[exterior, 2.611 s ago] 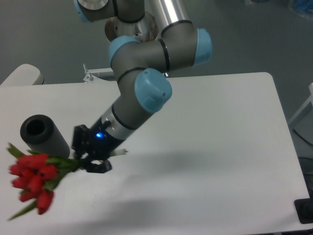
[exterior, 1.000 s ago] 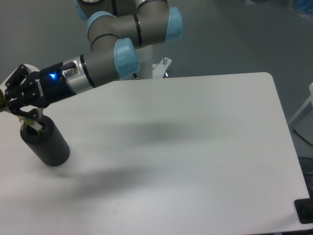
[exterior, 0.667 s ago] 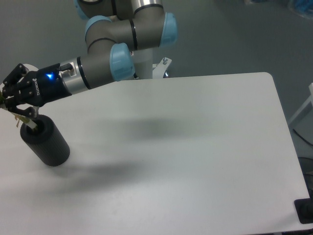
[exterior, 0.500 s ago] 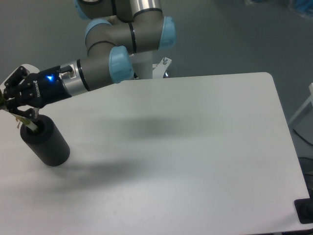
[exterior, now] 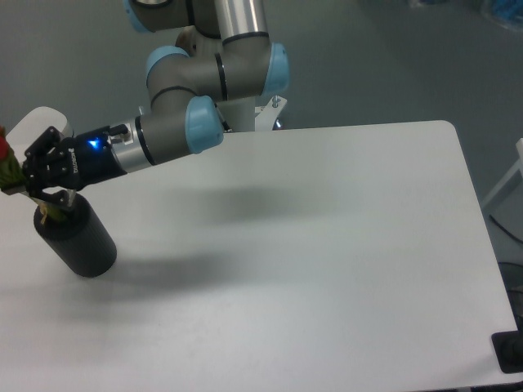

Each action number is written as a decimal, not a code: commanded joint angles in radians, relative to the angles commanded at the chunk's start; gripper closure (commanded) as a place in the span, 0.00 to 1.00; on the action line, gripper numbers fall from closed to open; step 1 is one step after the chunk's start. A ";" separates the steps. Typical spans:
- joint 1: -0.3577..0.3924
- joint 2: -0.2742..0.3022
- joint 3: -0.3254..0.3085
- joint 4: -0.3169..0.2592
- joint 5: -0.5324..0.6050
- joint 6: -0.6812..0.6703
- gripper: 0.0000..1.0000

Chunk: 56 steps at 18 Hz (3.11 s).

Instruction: Insert the flowers into the vase

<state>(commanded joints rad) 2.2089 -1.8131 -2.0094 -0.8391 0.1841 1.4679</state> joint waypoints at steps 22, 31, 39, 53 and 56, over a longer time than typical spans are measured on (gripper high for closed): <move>0.000 -0.040 -0.068 0.002 -0.012 0.127 0.00; 0.116 -0.032 -0.049 0.011 -0.100 0.130 0.00; 0.196 -0.018 -0.028 0.011 -0.101 0.123 0.00; 0.370 -0.169 0.280 -0.008 0.317 0.009 0.00; 0.374 -0.198 0.360 -0.017 0.498 -0.116 0.00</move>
<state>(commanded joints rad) 2.5832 -2.0110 -1.6494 -0.8559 0.6818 1.3521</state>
